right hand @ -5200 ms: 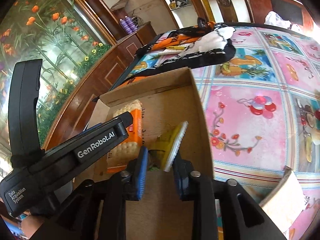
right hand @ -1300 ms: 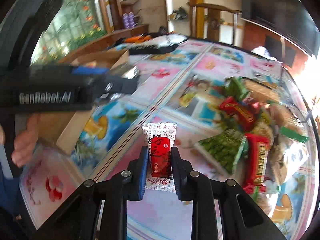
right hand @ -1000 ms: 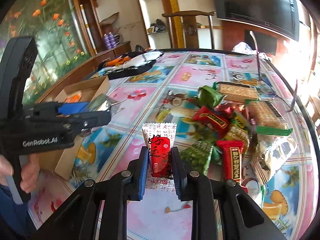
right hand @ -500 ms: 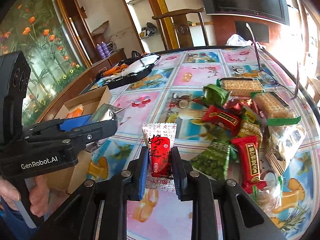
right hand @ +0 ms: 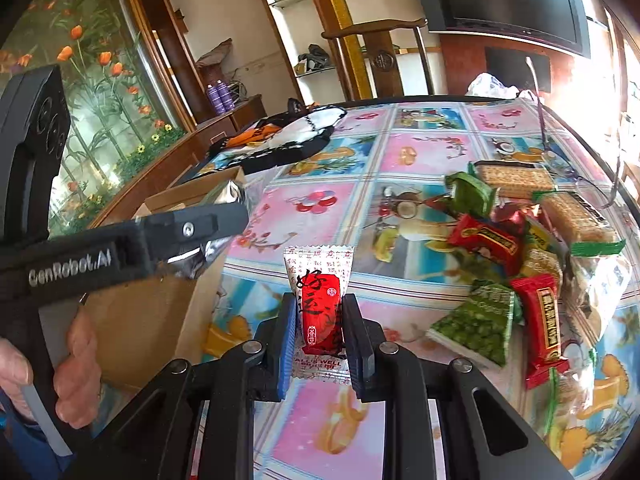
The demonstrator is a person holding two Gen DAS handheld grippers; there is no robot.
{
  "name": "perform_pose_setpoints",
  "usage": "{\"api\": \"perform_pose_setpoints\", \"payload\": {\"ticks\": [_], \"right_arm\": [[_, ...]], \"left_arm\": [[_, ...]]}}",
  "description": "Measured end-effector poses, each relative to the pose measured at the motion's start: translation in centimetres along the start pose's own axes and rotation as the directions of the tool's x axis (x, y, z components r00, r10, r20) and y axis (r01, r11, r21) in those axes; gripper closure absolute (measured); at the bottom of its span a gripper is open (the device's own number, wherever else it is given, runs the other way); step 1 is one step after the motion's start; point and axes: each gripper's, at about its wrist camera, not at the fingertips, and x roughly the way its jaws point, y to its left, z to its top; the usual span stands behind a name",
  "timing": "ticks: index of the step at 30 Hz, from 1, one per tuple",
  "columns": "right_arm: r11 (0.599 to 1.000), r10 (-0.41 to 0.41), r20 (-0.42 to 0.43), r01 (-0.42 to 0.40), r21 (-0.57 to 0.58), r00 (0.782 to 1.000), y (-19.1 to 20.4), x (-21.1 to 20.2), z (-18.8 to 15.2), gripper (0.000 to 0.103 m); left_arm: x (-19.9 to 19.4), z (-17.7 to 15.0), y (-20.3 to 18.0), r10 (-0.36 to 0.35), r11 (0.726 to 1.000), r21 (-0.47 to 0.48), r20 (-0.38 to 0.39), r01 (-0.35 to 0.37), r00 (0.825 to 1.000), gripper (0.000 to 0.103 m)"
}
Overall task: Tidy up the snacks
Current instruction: 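Carry the foil packet and red-and-white packet over the cardboard box with both grippers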
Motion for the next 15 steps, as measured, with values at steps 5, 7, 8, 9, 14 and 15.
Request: {"api": "perform_pose_setpoints", "payload": {"ticks": [5,7,8,9,14,15], "right_arm": [[1.0,0.013,0.014,-0.012,-0.018,1.0,1.3,-0.1,-0.1,0.079],[1.0,0.02,0.017,-0.019,-0.022,1.0,1.8,-0.1,-0.2,0.079],[0.999,0.021,0.019,-0.02,-0.026,1.0,2.0,-0.1,-0.2,0.079],[0.999,0.022,0.022,-0.021,-0.027,1.0,2.1,-0.1,-0.2,0.079],[0.999,0.026,0.055,-0.024,-0.039,0.998,3.1,-0.4,0.0,0.079],[0.999,0.027,0.059,-0.025,-0.042,0.998,3.3,-0.5,0.0,0.079]], "left_arm": [[-0.6,0.4,1.8,0.02,0.999,-0.044,0.017,-0.019,1.0,0.045],[-0.8,0.6,2.7,0.032,0.997,-0.066,0.022,-0.03,0.999,0.045],[-1.0,0.6,3.0,0.036,0.997,-0.073,0.024,-0.034,0.999,0.045],[-1.1,0.7,3.5,0.045,0.995,-0.085,0.028,-0.042,0.999,0.045],[-1.4,1.1,6.0,0.079,0.987,-0.142,0.034,-0.074,0.996,0.045],[-1.5,1.1,6.5,0.085,0.985,-0.155,0.032,-0.079,0.996,0.045]]}}
